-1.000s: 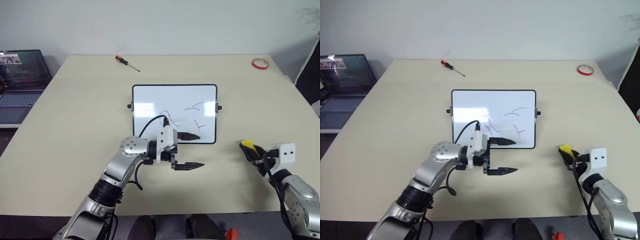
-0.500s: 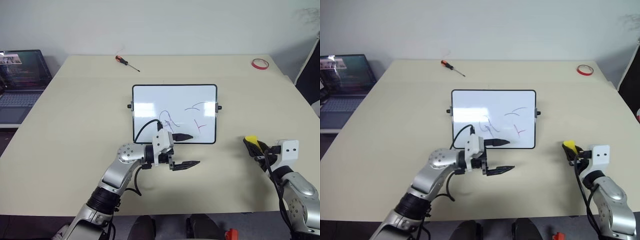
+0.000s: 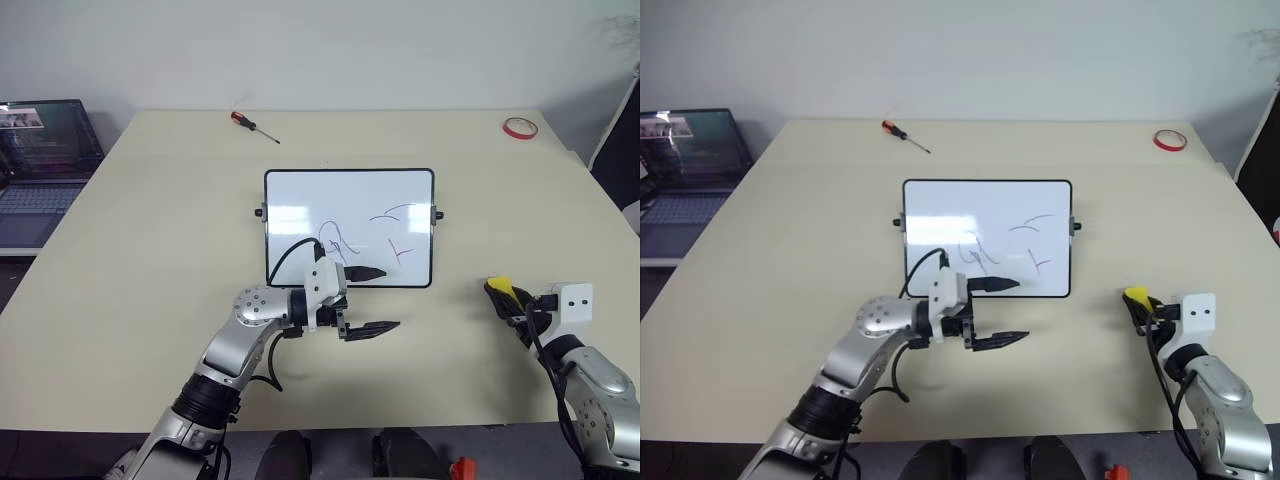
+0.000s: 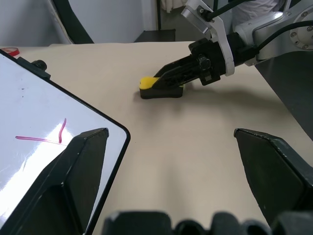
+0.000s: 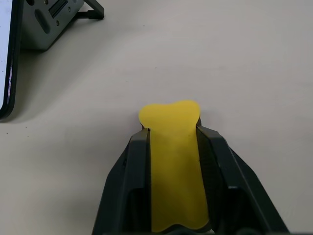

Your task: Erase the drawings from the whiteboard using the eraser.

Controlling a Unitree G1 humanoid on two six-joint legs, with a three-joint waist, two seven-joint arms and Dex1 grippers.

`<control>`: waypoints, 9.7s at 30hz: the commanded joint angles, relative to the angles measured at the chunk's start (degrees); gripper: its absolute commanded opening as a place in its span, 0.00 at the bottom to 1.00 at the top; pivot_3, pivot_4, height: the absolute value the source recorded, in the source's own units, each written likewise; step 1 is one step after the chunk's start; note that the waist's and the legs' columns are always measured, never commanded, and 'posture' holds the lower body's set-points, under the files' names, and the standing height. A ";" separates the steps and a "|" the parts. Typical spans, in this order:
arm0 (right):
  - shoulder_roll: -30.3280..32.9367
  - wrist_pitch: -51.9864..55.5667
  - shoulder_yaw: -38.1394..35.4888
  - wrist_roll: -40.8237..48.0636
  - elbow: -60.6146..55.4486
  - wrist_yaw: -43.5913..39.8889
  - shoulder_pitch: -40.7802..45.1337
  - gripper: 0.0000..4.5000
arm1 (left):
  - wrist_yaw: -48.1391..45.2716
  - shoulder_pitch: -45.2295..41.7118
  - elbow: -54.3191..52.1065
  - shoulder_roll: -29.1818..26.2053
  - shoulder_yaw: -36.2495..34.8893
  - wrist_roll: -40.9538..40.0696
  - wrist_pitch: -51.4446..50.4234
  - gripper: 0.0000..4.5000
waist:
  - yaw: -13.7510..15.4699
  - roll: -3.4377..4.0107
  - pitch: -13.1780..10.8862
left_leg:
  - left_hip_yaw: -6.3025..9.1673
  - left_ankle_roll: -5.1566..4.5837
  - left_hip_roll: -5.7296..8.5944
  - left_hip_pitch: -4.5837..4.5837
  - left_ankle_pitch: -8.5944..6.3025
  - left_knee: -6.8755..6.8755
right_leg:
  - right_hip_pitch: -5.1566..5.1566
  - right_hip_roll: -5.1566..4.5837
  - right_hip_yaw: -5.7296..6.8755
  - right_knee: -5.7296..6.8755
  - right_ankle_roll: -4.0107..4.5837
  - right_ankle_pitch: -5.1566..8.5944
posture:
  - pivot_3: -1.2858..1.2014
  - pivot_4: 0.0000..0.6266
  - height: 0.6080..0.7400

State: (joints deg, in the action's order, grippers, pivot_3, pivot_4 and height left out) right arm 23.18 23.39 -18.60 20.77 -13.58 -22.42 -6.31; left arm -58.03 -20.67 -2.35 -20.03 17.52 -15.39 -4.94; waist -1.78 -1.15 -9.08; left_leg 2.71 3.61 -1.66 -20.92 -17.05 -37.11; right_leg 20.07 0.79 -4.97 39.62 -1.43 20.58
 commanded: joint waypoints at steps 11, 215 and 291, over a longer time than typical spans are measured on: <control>0.66 1.14 0.14 -0.16 -1.23 0.16 -0.27 0.99 | -0.30 -1.06 -2.07 0.17 -1.09 -0.89 0.54 1.00 | 0.01 0.00 0.00 | 0.00 0.00 0.00 0.00 0.00 0.00 | 0.01 0.00 0.00 0.00 0.00 0.00 | 0.52 0.24 1.00; -4.06 -19.80 28.00 -30.37 18.83 1.81 34.21 0.28 | 29.70 7.67 -2.76 6.03 -5.04 15.03 6.07 1.00 | -0.06 0.00 -0.04 | 0.03 0.00 -0.01 -0.03 0.00 -0.23 | 0.10 -0.30 0.05 0.29 0.00 -0.01 | 0.52 0.24 1.00; -0.57 -11.77 19.10 -19.65 9.26 -0.24 24.25 0.28 | 27.77 8.01 -3.43 6.10 -4.32 13.94 7.25 1.00 | 0.45 0.08 -0.24 | 1.02 -0.01 0.16 -0.15 -0.01 -0.67 | -0.77 -0.46 0.95 -0.49 -0.24 -0.16 | 0.52 0.24 1.00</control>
State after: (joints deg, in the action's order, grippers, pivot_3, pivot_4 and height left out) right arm 22.47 10.65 1.35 0.27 -3.18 -22.25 18.49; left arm -29.84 -12.43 -2.63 -13.85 14.14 -0.27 1.61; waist -1.33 -1.08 -9.32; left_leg 3.73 3.60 -1.50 -21.13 -17.06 -37.78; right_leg 19.32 0.33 -4.02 39.10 -1.67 20.42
